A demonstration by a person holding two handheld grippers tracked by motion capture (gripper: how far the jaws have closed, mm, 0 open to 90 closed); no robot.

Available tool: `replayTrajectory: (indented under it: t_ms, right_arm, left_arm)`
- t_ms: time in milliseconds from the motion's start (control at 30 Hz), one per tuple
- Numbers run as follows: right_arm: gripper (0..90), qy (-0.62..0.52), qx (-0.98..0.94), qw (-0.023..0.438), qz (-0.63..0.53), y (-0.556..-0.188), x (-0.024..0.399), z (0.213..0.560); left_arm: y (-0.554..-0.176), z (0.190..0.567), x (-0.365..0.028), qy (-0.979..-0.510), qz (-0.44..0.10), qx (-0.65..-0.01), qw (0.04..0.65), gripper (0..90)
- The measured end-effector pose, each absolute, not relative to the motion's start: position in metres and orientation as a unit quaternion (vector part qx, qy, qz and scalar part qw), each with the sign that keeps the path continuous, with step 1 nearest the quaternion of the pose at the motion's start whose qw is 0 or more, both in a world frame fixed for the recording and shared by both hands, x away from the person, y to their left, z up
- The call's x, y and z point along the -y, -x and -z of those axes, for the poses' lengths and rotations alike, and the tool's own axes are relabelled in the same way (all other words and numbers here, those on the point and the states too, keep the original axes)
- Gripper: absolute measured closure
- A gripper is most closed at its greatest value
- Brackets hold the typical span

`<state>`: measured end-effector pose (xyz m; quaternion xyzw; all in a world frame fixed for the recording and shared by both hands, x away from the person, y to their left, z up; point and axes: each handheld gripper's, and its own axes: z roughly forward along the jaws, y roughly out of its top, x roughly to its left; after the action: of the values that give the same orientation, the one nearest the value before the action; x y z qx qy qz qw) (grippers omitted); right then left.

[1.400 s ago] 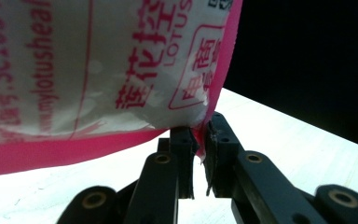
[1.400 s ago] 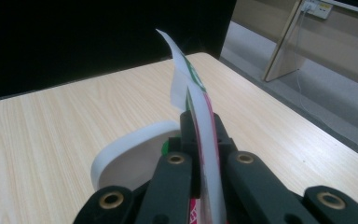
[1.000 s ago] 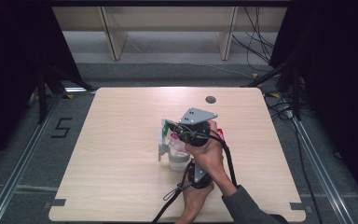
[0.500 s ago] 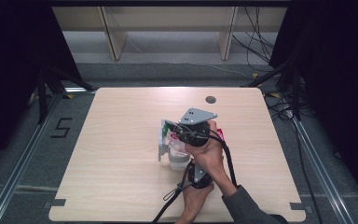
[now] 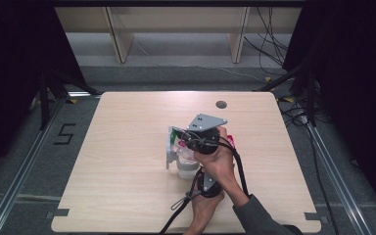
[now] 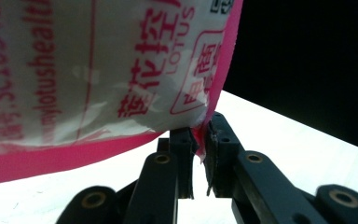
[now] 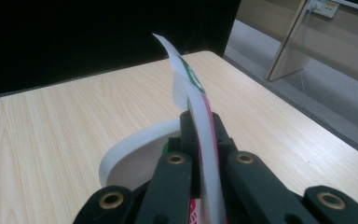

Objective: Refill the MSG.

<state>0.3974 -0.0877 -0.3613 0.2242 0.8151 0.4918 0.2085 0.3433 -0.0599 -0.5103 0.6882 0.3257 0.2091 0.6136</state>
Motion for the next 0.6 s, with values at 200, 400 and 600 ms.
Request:
replayTrajectory:
  t_ms: [200,400,600]
  right_arm:
    - [89.9,-0.221,-0.82,0.202,-0.488,-0.3958,0.0868,0.3606]
    - [89.9,-0.223,-0.817,0.206,-0.49,-0.3942,0.0846,0.3611]
    - [89.9,-0.224,-0.817,0.203,-0.492,-0.3956,0.0861,0.3609]
  left_arm:
    - [-0.3427,0.5088,0.0558,-0.707,-0.212,-0.309,0.6,81.6]
    - [-0.343,0.5087,0.0541,-0.711,-0.209,-0.305,0.598,81.5]
    - [-0.3437,0.5087,0.0544,-0.712,-0.208,-0.305,0.597,81.6]
